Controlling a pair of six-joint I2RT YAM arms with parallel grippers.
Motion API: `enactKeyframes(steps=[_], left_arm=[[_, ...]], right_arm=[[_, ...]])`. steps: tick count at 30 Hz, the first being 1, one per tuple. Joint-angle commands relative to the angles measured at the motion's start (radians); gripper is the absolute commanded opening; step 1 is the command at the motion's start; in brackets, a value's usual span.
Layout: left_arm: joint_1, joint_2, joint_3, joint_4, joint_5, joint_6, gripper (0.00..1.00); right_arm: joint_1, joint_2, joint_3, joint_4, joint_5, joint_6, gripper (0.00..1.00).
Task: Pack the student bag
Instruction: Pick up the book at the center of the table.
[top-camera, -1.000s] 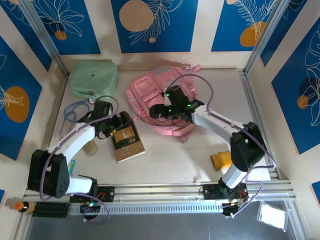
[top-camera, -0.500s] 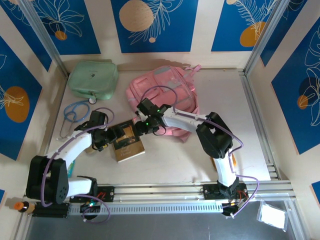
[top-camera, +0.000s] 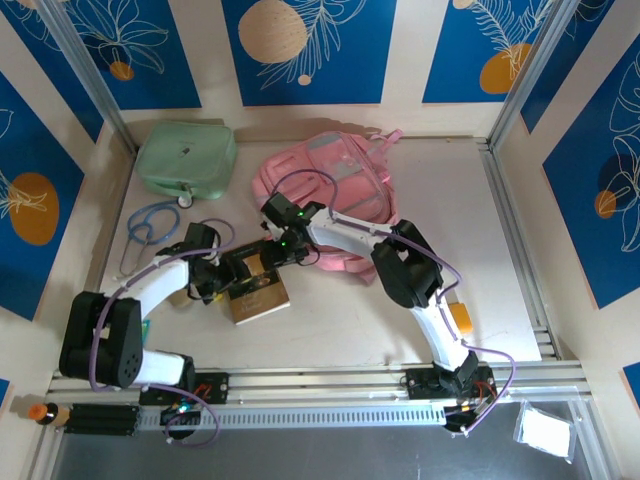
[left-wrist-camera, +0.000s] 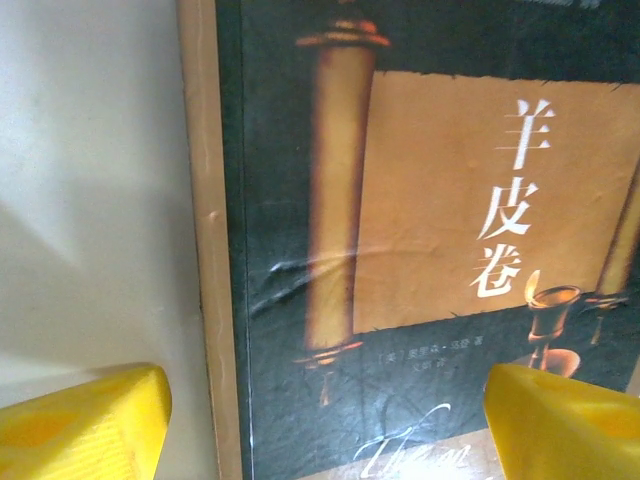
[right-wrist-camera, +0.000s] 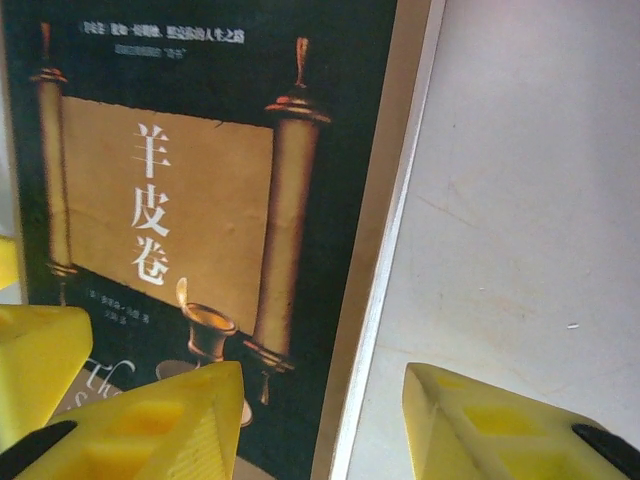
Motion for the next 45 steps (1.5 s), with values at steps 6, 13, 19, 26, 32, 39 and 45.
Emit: enactKeyframes(steps=[6, 13, 19, 26, 32, 39, 45], left_arm=[[0.010, 0.018, 0.003, 0.009, 0.042, 0.035, 0.75], [0.011, 0.017, 0.005, 0.036, 0.097, 0.041, 0.68], [0.029, 0.020, 0.019, 0.069, 0.209, 0.070, 0.69], [0.053, 0.039, 0.006, 0.045, 0.189, 0.049, 0.78], [0.056, 0.086, 0.000, 0.034, 0.162, 0.028, 0.80], [0.058, 0.071, -0.009, 0.185, 0.338, -0.007, 0.78], [0.058, -0.053, -0.031, 0.293, 0.446, -0.087, 0.60]], right_arm=[[0.002, 0.052, 0.031, -0.063, -0.016, -0.012, 0.39], [0.005, 0.072, 0.012, -0.066, 0.005, -0.011, 0.34], [0.008, 0.088, -0.008, -0.072, 0.044, -0.023, 0.32], [0.006, 0.089, -0.019, -0.062, 0.034, -0.015, 0.30], [0.002, 0.104, -0.017, -0.077, 0.058, -0.006, 0.26], [-0.003, 0.112, -0.023, -0.071, 0.038, -0.002, 0.26], [-0.017, 0.114, -0.023, -0.070, 0.027, 0.021, 0.22]])
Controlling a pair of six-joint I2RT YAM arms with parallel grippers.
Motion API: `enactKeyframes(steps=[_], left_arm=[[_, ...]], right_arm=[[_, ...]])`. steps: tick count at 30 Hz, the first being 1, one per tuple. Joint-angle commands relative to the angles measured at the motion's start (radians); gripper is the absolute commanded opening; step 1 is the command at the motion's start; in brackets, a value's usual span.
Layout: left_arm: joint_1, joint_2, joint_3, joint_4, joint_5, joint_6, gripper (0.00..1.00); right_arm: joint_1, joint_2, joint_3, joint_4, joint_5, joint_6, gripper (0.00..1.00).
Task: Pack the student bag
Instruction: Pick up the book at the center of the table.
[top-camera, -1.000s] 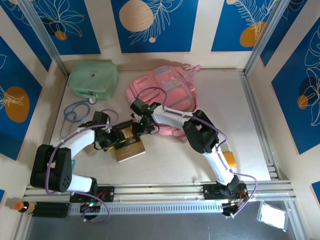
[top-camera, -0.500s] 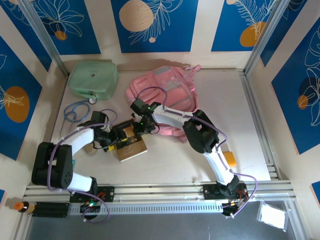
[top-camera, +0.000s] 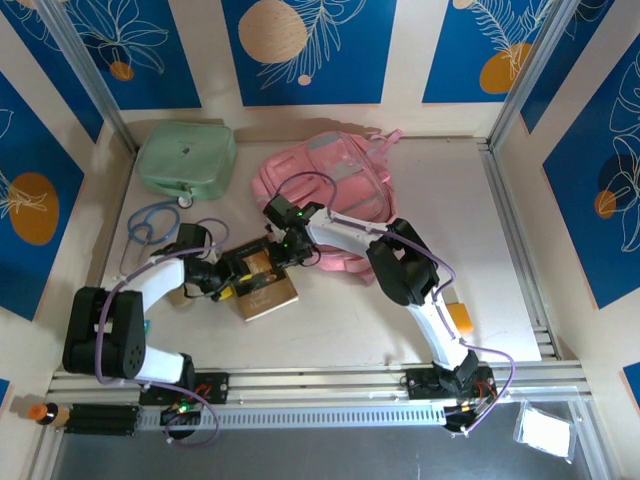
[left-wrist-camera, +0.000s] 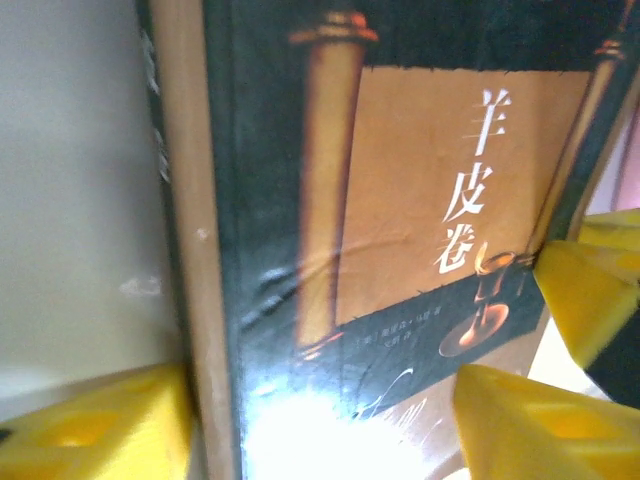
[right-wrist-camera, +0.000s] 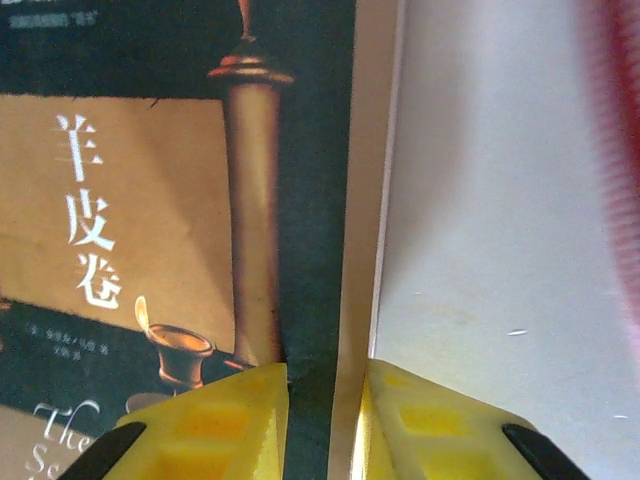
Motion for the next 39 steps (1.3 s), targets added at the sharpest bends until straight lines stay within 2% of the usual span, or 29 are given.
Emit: enactKeyframes(steps=[1, 6, 11, 21, 27, 29, 32, 39], left_arm=[[-0.011, -0.084, -0.001, 0.198, 0.212, -0.066, 0.58], [-0.011, -0.146, -0.009, 0.197, 0.246, -0.072, 0.50], [-0.012, -0.102, -0.048, 0.280, 0.276, -0.098, 0.48], [-0.012, -0.032, -0.040, 0.284, 0.215, -0.103, 0.34], [-0.011, -0.064, -0.021, 0.196, 0.122, -0.074, 0.15], [-0.011, -0.092, -0.003, 0.143, 0.073, -0.056, 0.08], [-0.011, -0.143, 0.033, 0.053, -0.005, -0.019, 0.00], [-0.011, -0.284, 0.090, 0.008, -0.101, 0.048, 0.00]], right_arm=[[-0.002, 0.076, -0.030, -0.042, -0.003, 0.021, 0.22], [-0.017, 0.078, -0.038, -0.044, 0.009, 0.036, 0.20], [-0.017, 0.087, -0.040, -0.041, 0.002, 0.032, 0.20], [-0.013, 0.082, -0.041, -0.039, 0.006, 0.032, 0.19], [-0.008, -0.017, -0.075, 0.000, 0.015, 0.040, 0.21], [-0.010, -0.072, -0.091, 0.016, 0.017, 0.048, 0.25], [-0.015, -0.178, -0.137, 0.063, 0.013, 0.063, 0.38], [-0.093, -0.448, -0.372, 0.323, -0.070, 0.156, 0.57]])
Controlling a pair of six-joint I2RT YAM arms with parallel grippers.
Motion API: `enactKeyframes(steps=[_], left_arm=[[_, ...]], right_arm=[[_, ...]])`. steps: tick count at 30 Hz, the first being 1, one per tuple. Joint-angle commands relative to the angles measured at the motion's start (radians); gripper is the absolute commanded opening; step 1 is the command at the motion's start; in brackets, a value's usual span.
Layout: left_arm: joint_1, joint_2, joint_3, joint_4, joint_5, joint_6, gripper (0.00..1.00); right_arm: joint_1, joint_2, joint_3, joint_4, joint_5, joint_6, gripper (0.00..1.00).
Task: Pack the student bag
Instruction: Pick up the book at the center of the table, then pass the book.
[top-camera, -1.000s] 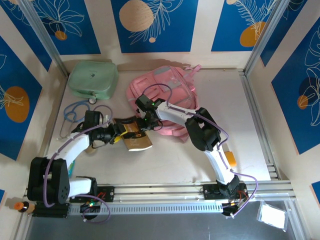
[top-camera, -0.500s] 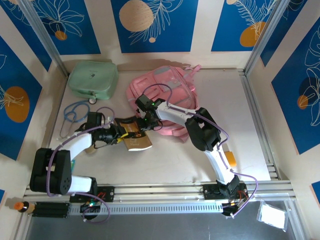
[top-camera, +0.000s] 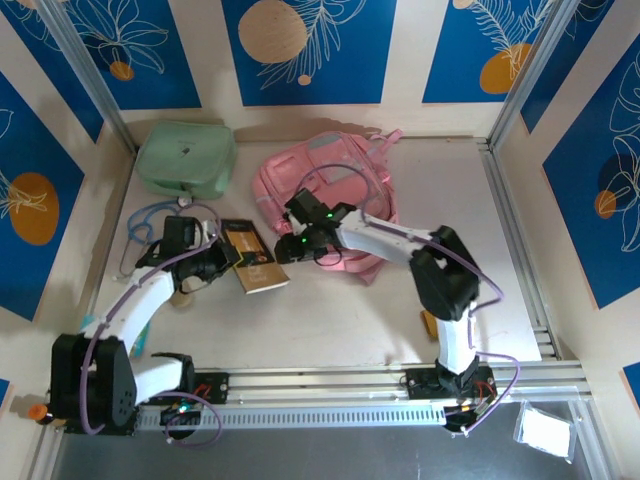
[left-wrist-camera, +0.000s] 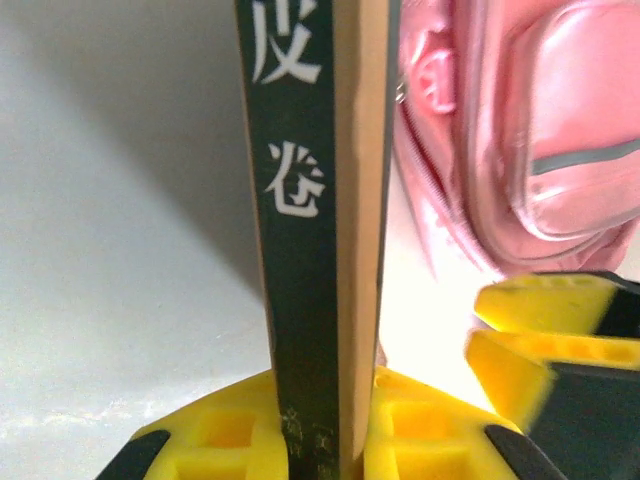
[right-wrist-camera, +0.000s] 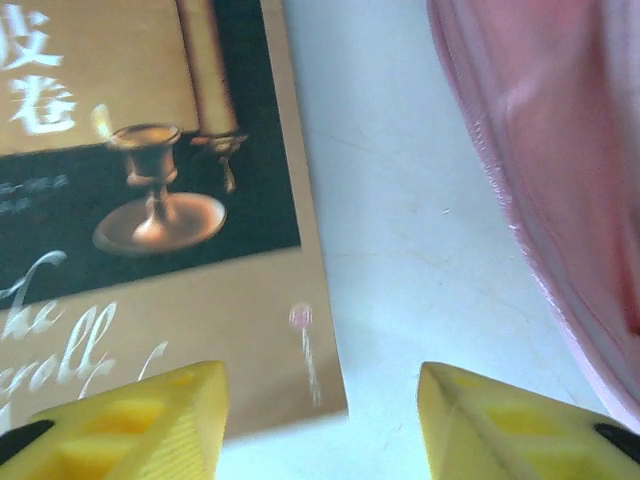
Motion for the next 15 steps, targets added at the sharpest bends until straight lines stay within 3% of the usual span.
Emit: enactKeyframes(steps=[1, 9, 15], left_arm=[[-0.003, -0.061, 0.053, -0.003, -0.044, 0.034, 0.00], [-0.016, -0.055, 0.128, 0.279, 0.022, -0.182, 0.00], [-0.090, 0.080, 0.183, 0.615, -0.027, -0.405, 0.00]], right_arm=[[-0.067, -0.128, -0.094, 0.171, -0.078, 0.078, 0.59], [-0.215, -0.336, -0.350, 0.494, -0.267, 0.271, 0.79], [-0.305, -0.386, -0.479, 0.696, -0.379, 0.443, 0.83]])
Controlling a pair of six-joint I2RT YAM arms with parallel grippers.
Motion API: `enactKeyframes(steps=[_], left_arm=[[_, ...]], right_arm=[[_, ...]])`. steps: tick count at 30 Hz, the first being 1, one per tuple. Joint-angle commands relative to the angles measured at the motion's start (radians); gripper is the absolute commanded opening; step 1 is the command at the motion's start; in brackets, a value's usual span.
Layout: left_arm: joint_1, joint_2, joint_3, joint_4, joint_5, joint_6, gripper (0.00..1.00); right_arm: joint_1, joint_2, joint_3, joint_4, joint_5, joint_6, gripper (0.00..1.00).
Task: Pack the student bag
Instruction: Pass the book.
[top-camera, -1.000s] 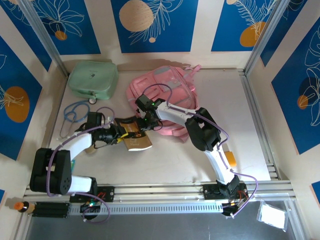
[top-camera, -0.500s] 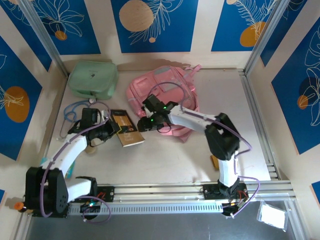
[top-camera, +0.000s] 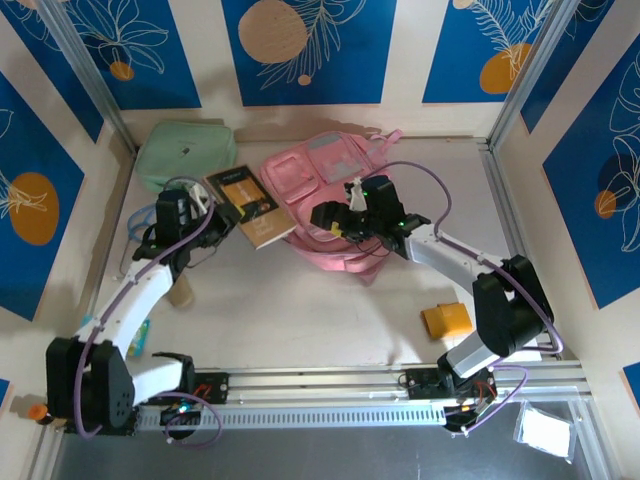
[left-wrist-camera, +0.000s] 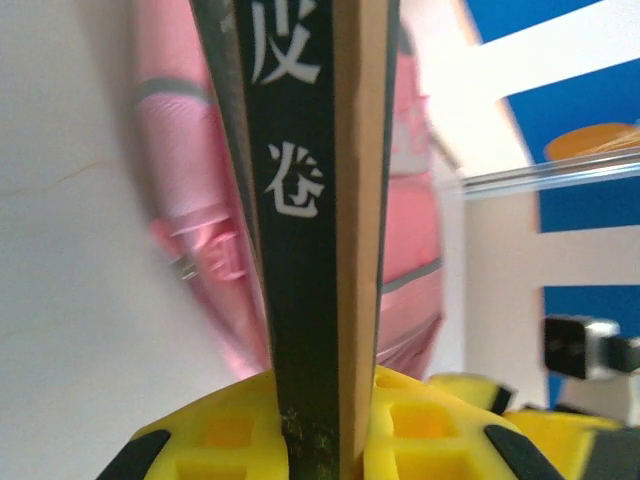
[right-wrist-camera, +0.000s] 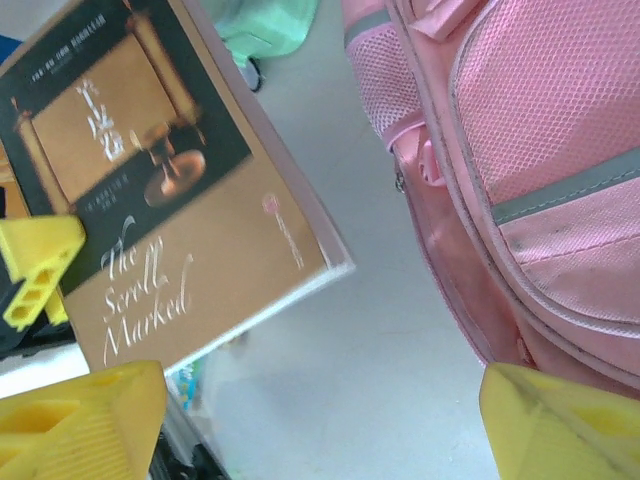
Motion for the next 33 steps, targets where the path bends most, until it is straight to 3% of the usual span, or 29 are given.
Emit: enactKeyframes(steps=[1, 6, 12, 23, 33], left_arm=[[-0.065, 0.080, 0.083, 0.317, -0.021, -0.157, 0.00], [-0.168, 0.233, 0.191, 0.449, -0.093, -0.206, 0.00], [-0.236, 0.361, 0.258, 0.574, -0.125, -0.288, 0.00], [-0.302, 0.407, 0.265, 0.617, -0.168, -0.329, 0.00], [-0.324, 0.388, 0.216, 0.678, -0.216, -0.386, 0.00]], right_arm=[[-0.036, -0.028, -0.051, 0.197, -0.123, 0.156, 0.84], [-0.073, -0.009, -0.136, 0.441, -0.186, 0.357, 0.87], [-0.114, 0.007, -0.220, 0.705, -0.169, 0.532, 0.89], [-0.123, 0.135, -0.199, 0.945, -0.157, 0.756, 0.91], [-0.103, 0.195, -0.142, 0.963, -0.080, 0.832, 0.88]])
